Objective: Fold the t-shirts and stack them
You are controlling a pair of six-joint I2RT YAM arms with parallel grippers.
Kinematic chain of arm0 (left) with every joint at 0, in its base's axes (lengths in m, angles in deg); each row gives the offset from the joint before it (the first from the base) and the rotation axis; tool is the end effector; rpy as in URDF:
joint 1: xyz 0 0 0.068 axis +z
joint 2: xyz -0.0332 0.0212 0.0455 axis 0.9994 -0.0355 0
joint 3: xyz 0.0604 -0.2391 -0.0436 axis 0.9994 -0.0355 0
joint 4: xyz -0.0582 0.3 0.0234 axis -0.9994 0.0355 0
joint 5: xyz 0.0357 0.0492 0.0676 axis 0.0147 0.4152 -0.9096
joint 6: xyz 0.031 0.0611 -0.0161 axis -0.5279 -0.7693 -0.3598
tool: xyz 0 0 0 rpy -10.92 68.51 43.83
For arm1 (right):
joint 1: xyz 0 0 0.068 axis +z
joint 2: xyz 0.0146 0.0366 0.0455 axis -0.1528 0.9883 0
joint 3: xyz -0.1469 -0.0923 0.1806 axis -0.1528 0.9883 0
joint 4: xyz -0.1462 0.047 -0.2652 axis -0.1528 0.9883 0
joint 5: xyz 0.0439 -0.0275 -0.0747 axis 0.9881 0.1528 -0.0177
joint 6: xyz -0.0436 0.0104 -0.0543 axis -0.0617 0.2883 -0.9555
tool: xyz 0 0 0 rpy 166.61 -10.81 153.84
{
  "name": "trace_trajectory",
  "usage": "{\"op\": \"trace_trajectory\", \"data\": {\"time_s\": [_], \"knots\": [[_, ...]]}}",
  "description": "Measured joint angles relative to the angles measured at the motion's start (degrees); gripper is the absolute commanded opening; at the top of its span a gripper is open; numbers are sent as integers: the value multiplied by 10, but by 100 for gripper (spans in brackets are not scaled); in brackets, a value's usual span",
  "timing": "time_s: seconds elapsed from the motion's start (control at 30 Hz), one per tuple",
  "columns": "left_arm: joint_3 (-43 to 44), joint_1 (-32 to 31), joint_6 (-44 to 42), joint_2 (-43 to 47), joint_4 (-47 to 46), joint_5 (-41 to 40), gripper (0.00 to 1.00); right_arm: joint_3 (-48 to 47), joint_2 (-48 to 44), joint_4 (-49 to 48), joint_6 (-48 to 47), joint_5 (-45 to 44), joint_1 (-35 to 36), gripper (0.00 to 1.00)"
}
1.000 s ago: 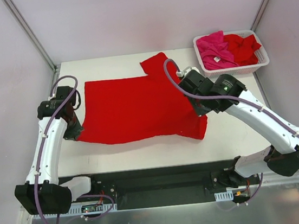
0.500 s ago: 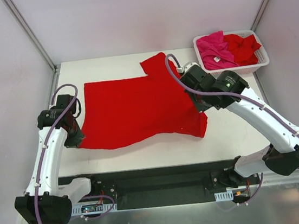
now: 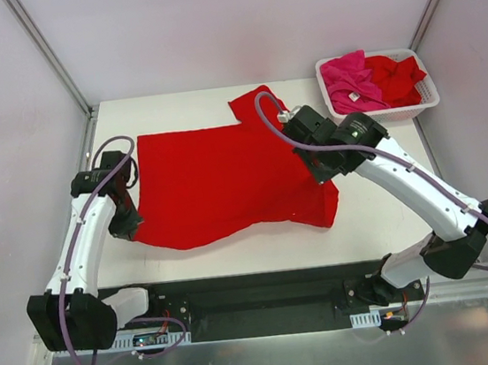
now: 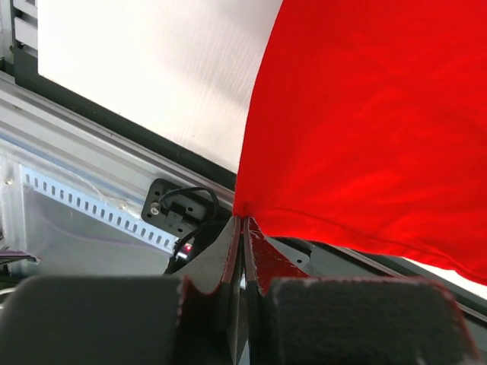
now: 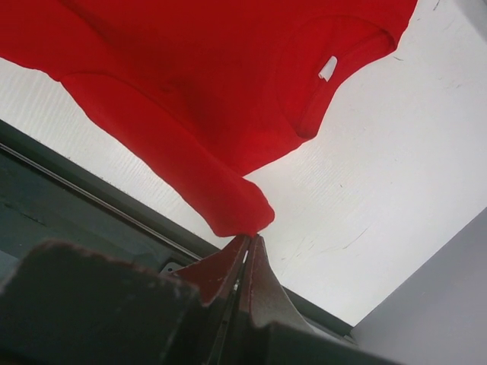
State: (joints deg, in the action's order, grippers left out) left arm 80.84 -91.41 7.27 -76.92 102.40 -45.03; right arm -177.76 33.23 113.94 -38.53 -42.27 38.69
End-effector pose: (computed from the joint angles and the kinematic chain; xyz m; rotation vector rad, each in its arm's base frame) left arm 0.2558 -0.0005 0.2535 -0.5597 2.7399 0.2626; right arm 0.2300 0.2147 0.3785 -0.9188 2.3207 -0.2617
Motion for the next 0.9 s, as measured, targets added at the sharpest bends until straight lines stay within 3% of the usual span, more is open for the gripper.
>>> {"op": "trace_trajectory", "data": {"time_s": [0.57,0.9], "knots": [[-6,0,-10,-108,-52,-9,0,16,63,0,-40,4,-37,1],[-7,7,-10,-122,-56,-35,0,-20,90,0,-47,16,-51,1]]}}
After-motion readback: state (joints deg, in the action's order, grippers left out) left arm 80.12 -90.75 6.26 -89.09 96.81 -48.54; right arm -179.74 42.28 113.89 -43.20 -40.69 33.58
